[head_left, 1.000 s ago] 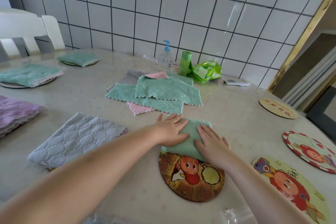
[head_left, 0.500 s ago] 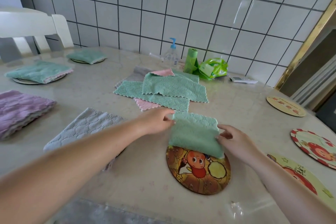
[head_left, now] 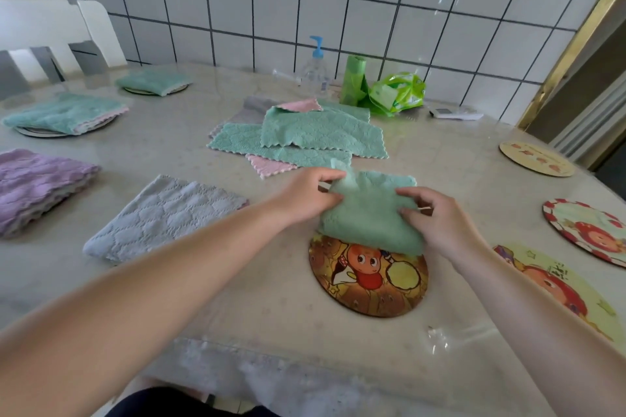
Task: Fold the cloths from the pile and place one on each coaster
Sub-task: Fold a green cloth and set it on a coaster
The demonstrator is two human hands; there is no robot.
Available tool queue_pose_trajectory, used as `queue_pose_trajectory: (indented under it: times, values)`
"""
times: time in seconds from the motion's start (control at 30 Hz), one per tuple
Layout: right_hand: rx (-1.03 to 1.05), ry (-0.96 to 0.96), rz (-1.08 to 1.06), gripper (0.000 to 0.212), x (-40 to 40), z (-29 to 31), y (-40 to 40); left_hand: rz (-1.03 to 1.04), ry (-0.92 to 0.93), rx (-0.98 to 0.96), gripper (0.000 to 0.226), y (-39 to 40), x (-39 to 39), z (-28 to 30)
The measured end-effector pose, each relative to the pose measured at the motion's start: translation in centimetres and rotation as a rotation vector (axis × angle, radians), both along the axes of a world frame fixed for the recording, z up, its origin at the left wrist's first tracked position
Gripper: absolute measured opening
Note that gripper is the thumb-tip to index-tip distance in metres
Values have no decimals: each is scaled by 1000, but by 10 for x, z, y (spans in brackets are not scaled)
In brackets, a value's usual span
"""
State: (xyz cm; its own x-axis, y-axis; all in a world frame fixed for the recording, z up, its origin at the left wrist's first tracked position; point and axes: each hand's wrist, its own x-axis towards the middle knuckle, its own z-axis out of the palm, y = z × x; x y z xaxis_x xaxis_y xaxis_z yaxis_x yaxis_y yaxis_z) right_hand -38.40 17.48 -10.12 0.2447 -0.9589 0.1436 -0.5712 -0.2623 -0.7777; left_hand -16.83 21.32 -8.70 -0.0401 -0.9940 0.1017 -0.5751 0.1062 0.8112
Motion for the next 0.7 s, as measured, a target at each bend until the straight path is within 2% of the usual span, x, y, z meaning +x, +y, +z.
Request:
queue_pose_trajectory:
  times: [0.13, 0.33, 0.6, 0.7]
  values:
    - [23, -80, 10, 23, -11, 11, 22, -32, 5, 17, 49, 16, 1, 3]
    - [59, 29, 74, 23, -25, 8, 55, -55, -40, 56, 49, 43, 7, -14]
    - [84, 79, 68, 23, -29, 1, 61, -35, -82, -44, 48, 54, 7, -18]
    - [57, 130, 63, 22, -30, -1, 61, -49, -172, -9, 48, 55, 6, -16]
